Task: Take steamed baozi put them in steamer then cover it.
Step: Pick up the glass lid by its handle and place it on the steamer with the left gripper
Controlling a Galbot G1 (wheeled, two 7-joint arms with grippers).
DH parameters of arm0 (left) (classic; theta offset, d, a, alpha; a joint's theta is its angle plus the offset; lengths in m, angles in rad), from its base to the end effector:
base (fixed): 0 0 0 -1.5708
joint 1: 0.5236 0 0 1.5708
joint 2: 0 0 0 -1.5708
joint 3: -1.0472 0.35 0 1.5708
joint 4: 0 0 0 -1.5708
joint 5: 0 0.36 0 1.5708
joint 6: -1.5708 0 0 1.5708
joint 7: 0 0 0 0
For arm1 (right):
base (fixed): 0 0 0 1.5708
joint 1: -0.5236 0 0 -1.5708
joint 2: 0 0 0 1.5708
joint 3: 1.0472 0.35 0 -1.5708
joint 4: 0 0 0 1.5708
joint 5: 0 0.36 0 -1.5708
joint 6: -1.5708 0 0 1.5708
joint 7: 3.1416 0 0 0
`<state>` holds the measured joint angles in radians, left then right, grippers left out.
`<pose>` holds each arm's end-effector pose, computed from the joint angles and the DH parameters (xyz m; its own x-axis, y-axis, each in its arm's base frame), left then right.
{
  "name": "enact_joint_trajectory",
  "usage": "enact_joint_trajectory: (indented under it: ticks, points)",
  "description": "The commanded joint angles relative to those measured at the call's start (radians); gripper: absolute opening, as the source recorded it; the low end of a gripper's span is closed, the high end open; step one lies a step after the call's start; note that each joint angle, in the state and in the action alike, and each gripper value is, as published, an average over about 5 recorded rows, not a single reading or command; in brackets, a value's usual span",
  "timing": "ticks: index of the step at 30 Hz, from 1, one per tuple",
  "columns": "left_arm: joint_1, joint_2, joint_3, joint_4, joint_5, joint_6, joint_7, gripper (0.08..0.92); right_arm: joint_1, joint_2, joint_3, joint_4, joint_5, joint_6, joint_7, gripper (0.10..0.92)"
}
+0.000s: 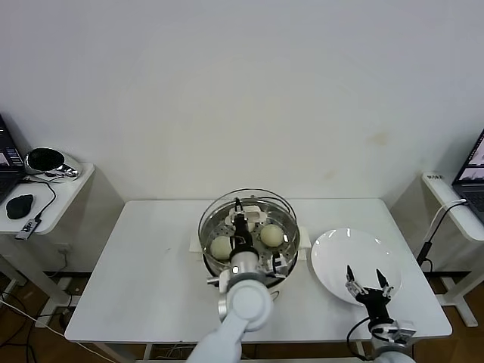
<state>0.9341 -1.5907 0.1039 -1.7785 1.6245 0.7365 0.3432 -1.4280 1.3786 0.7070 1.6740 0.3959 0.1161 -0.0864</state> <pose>0.3140 -0.2123 -0.2377 -0.9955 -0.0855 0.0414 0.0297 0.1334 0.9906 0.2173 -0.1239 -0.4044 -0.9893 0.0937 0.1120 0.1100 0.9826 0.1496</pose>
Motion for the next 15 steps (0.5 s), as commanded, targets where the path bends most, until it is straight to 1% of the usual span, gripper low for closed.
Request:
enact_joint_trajectory:
  ticks: [1, 4, 15]
  points:
    - [-0.006, -0.016, 0.057, 0.036, 0.020, 0.046, 0.030, 0.142, 0.005, 0.005, -0.001, -0.007, -0.002, 0.001, 0.000, 0.823]
    - [-0.004, -0.016, 0.058, 0.036, 0.033, 0.046, 0.047, 0.142, 0.005, 0.005, -0.001, -0.009, -0.003, 0.003, -0.001, 0.823]
    - [-0.008, -0.015, 0.028, 0.045, 0.050, 0.046, 0.054, 0.142, 0.006, 0.005, -0.001, -0.013, -0.006, 0.007, -0.001, 0.823]
